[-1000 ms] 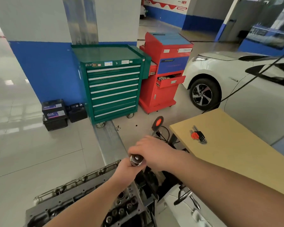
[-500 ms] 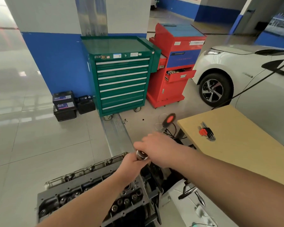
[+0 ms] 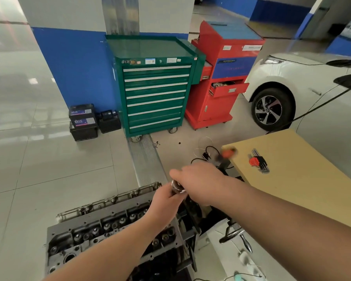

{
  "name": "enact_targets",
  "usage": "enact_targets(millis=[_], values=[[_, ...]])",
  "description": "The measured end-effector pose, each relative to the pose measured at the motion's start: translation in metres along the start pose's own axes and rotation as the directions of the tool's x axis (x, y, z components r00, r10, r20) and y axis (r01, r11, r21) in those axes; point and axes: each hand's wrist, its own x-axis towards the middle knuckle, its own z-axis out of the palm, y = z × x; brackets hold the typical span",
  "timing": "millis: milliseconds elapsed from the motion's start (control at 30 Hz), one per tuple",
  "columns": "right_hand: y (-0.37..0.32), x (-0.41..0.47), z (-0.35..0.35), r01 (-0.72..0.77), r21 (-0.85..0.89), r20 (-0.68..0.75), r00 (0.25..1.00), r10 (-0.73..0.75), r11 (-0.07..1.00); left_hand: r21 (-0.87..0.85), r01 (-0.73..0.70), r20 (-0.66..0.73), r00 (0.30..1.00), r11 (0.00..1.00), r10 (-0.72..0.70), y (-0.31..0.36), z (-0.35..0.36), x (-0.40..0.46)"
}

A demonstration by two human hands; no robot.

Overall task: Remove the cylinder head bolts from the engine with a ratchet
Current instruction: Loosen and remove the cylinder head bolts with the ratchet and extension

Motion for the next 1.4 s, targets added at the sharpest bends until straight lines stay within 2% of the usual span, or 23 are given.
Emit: enact_targets(millis=[67, 133, 167, 233, 267, 333, 433, 500, 600, 667, 800, 1033, 1067, 1133, 1200, 1233, 1300, 1400], values=[[0.002, 0.004, 0.0, 0.063, -0.032, -0.093, 0.993, -0.065, 0.998, -0.032, 0.007, 0.004, 1.0, 0.999, -0.006, 0.0, 0.002, 0.0], [-0.003, 0.008, 0.003, 0.008, -0.026, -0.092, 0.996, -0.01, 1.0, -0.167, 0.007, -0.078, 0.997, 0.986, -0.02, -0.005, 0.006, -0.006], [-0.005, 0.007, 0.007, -0.041, 0.021, -0.067, 0.997, 0.042, 0.999, -0.214, 0.008, -0.129, 0.991, 0.977, -0.036, -0.008, 0.007, -0.009], [-0.009, 0.003, 0.016, -0.117, 0.232, 0.021, 0.993, 0.115, 0.966, -0.251, -0.013, -0.181, 0.983, 0.968, -0.033, -0.013, 0.01, -0.013], [-0.011, 0.0, 0.02, -0.133, 0.328, 0.065, 0.991, 0.118, 0.935, -0.262, -0.026, -0.172, 0.985, 0.965, -0.02, -0.014, 0.01, -0.014], [-0.016, -0.005, 0.025, -0.126, 0.391, 0.09, 0.991, 0.098, 0.912, -0.231, -0.057, -0.145, 0.989, 0.971, 0.023, -0.015, 0.008, -0.014], [-0.015, -0.007, 0.026, -0.061, 0.302, -0.009, 0.998, 0.066, 0.951, -0.173, -0.106, -0.055, 0.994, 0.979, 0.098, -0.016, -0.001, -0.011], [-0.002, -0.006, 0.019, -0.022, 0.337, -0.037, 0.999, 0.036, 0.941, -0.144, -0.125, 0.0, 0.992, 0.982, 0.127, -0.016, -0.004, -0.009], [0.013, -0.005, 0.007, -0.047, 0.636, 0.081, 0.997, -0.007, 0.77, -0.124, -0.131, 0.036, 0.99, 0.984, 0.137, -0.019, -0.006, -0.004], [0.014, -0.005, 0.006, -0.04, 0.743, 0.1, 0.994, -0.052, 0.668, -0.126, -0.116, 0.046, 0.991, 0.985, 0.123, -0.02, -0.009, -0.001], [0.011, -0.003, 0.012, -0.024, 0.802, 0.042, 0.999, -0.016, 0.597, -0.067, -0.11, 0.058, 0.992, 0.992, 0.114, -0.023, -0.013, 0.006], [0.005, -0.003, 0.012, -0.077, 0.869, 0.04, 0.996, 0.086, 0.489, 0.018, -0.052, -0.012, 0.999, 0.998, 0.052, -0.028, -0.009, 0.014], [0.007, -0.005, 0.01, -0.077, 0.898, 0.046, 0.996, 0.082, 0.432, 0.006, -0.044, -0.018, 0.999, 0.999, 0.044, -0.029, -0.009, 0.014], [0.019, -0.01, 0.005, -0.061, 0.97, 0.048, 0.997, 0.058, 0.236, -0.039, -0.013, -0.027, 1.0, 0.999, 0.012, -0.029, -0.009, 0.013], [0.037, -0.02, 0.003, 0.033, 0.998, -0.036, 0.997, 0.071, 0.052, -0.017, 0.047, -0.035, 0.998, 0.999, -0.048, -0.026, -0.01, 0.013], [0.048, -0.026, 0.006, 0.09, 0.996, -0.091, 0.99, 0.104, 0.016, 0.006, 0.067, -0.038, 0.997, 0.998, -0.067, -0.023, -0.01, 0.012], [0.071, -0.04, 0.027, 0.126, 0.992, -0.129, 0.972, 0.196, 0.026, 0.046, 0.066, -0.041, 0.997, 0.997, -0.064, -0.021, -0.01, 0.011], [0.108, -0.058, 0.088, -0.051, 0.99, -0.001, 0.935, 0.354, 0.135, -0.002, 0.061, -0.067, 0.996, 0.998, -0.061, -0.023, -0.01, 0.005]])
